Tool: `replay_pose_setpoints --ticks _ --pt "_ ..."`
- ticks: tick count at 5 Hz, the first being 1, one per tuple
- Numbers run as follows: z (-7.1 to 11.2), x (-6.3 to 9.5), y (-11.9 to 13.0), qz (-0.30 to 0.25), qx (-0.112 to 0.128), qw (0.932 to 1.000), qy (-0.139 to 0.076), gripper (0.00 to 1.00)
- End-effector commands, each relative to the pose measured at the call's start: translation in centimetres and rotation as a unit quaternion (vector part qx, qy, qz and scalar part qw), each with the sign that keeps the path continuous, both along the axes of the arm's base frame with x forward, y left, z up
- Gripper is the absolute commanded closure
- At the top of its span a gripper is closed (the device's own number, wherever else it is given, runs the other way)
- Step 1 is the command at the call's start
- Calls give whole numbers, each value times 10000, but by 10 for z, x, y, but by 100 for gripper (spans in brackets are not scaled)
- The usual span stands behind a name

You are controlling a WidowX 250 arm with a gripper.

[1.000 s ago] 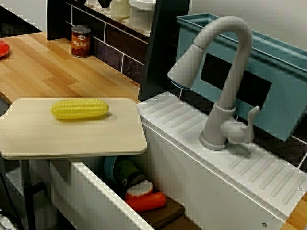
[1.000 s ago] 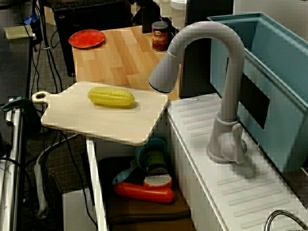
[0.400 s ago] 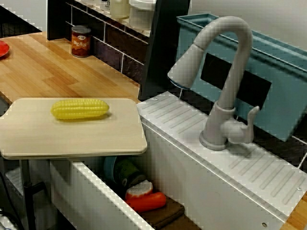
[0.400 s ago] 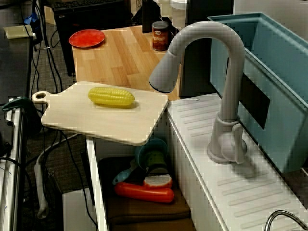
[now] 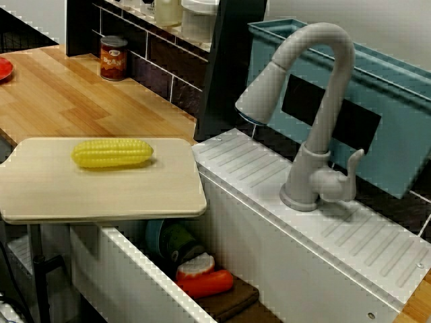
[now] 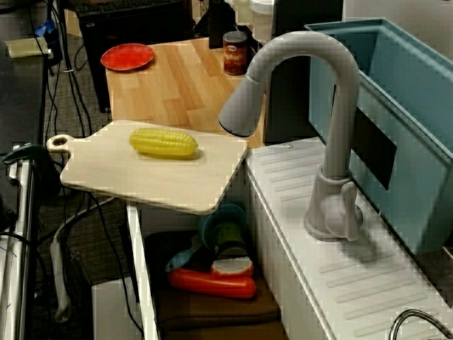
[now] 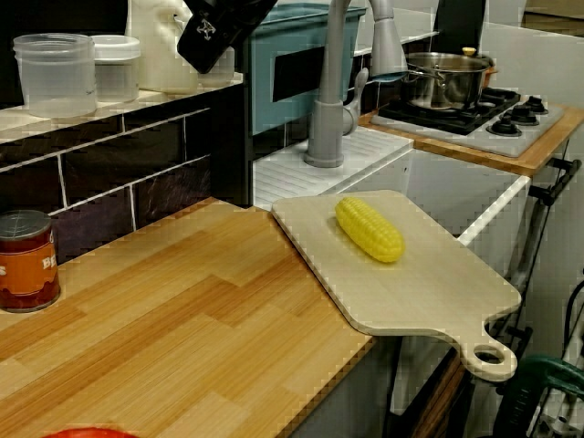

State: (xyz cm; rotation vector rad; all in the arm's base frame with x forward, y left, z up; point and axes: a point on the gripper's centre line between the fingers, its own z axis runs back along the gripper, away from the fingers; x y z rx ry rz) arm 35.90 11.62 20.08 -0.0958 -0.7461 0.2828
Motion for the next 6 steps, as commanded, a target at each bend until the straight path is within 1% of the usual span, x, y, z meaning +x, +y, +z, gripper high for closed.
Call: replay_pose_setpoints --ticks 1,2,3,4,6 --pt "0 17 16 82 5 9997 -219 0" --pt "3 18 17 115 -122 9996 -244 0" --pt "5 15 19 121 -331 9991 -243 0" --pt "5 15 21 137 -500 9984 -220 0" --pt "1 19 20 186 -635 9976 -225 0"
